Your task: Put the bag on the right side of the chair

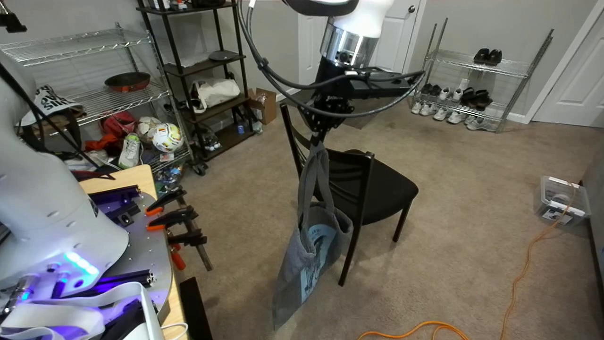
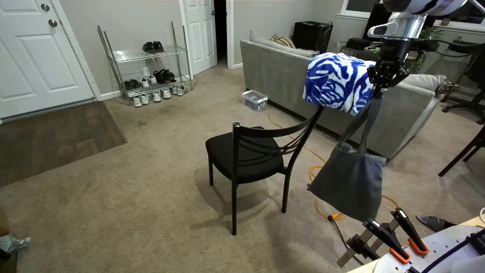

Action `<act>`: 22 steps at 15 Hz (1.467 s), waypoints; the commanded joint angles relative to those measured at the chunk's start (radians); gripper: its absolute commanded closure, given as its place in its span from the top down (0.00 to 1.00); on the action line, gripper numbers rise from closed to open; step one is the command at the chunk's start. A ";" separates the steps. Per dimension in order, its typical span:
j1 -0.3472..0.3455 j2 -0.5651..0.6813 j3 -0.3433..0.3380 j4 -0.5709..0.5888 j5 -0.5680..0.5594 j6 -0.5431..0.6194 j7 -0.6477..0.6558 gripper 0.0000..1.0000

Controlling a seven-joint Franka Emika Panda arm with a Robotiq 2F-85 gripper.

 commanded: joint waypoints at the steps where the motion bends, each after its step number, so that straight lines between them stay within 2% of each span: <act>1: -0.005 0.000 0.006 0.002 -0.001 -0.003 0.001 0.07; 9: -0.005 0.000 0.006 0.002 0.000 -0.002 0.001 0.07; 10: -0.005 0.000 0.006 0.002 0.000 -0.002 0.001 0.02; 11: -0.009 -0.001 0.002 0.002 0.000 -0.003 -0.001 0.02; 22: -0.101 0.098 -0.067 0.100 -0.019 -0.003 -0.016 0.02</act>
